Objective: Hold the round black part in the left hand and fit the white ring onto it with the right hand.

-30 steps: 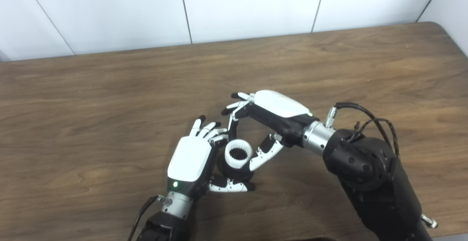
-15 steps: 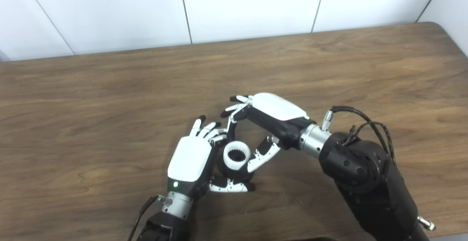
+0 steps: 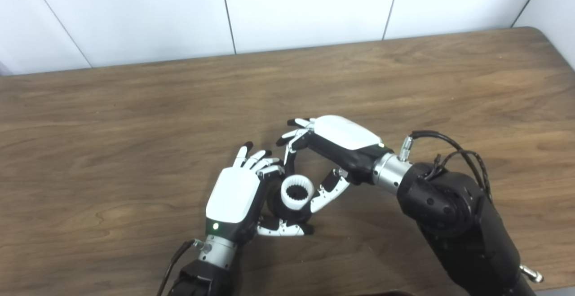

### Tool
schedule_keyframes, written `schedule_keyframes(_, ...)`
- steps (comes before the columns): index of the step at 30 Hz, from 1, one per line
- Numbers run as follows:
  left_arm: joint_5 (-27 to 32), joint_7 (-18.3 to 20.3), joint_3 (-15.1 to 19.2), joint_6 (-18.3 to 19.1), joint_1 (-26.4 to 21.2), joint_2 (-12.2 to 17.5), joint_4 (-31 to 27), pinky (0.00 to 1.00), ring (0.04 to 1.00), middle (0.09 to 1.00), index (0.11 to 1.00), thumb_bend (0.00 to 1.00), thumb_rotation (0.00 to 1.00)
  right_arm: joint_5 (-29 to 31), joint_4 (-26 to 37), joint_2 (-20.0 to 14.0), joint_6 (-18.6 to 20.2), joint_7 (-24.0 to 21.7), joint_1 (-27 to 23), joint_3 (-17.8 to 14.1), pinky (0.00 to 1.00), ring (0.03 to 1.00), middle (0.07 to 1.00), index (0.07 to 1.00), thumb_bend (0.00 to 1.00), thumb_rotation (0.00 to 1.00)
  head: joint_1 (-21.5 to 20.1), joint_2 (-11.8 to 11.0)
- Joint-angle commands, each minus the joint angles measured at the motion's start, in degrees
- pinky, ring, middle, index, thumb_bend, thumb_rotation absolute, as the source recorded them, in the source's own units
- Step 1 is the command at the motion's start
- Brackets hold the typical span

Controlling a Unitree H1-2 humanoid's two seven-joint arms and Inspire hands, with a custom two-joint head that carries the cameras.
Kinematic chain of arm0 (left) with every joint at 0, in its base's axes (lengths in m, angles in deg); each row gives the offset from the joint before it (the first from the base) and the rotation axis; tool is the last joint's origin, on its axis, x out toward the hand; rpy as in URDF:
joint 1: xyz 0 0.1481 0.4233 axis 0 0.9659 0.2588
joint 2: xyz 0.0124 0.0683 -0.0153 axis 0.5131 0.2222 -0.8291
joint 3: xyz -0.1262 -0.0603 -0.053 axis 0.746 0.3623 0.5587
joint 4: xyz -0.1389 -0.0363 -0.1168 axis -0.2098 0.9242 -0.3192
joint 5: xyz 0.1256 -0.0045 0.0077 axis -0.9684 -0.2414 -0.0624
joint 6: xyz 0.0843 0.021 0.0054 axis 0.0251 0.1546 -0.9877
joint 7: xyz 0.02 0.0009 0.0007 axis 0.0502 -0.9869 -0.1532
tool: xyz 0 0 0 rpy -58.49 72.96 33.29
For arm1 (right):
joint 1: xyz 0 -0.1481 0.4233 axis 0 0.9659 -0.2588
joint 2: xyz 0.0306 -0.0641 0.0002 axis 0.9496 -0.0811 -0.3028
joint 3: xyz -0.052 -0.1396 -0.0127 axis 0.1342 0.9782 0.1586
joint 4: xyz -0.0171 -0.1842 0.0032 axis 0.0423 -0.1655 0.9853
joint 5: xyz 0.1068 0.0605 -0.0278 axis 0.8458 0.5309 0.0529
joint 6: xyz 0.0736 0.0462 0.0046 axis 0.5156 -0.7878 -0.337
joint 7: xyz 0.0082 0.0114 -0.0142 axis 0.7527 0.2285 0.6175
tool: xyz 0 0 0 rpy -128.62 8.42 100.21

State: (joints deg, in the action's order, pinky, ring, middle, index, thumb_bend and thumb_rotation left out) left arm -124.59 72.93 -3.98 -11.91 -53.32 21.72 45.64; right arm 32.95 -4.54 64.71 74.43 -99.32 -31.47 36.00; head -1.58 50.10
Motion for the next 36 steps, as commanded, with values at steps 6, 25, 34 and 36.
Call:
schedule_keyframes(6, -0.6, -0.2, 0.0, 0.0, -0.6, -0.2, -1.3, 1.00, 0.869, 0.762, 0.486, 0.52, 0.05, -0.3, 0.1, 0.0, -2.2, 2.2, -0.4, -0.1, 1.00, 0.976, 0.841, 0.484, 0.52, 0.13, 0.0, 0.0)
schedule_keyframes(25, -0.7, -0.3, -0.1, 0.0, -0.5, -0.2, -1.4, 1.00, 0.870, 0.761, 0.485, 0.52, 0.05, -0.9, -1.4, 0.2, -3.8, 4.6, 0.4, 0.4, 1.00, 0.979, 0.840, 0.484, 0.52, 0.13, -0.5, 0.0)
schedule_keyframes(34, -0.7, -0.2, -0.1, -0.1, -0.3, -0.3, -1.7, 1.00, 0.868, 0.758, 0.485, 0.52, 0.05, -1.3, -0.8, 0.1, -3.9, 4.4, 0.8, 0.7, 1.00, 0.983, 0.839, 0.484, 0.52, 0.13, -0.3, 0.3)
schedule_keyframes(36, -0.9, -0.2, -0.2, 0.0, -0.3, -0.3, -1.7, 1.00, 0.867, 0.757, 0.485, 0.52, 0.05, -1.2, -0.7, 0.3, -3.8, 4.5, 1.0, 0.7, 1.00, 0.984, 0.838, 0.484, 0.52, 0.13, -0.4, 0.3)
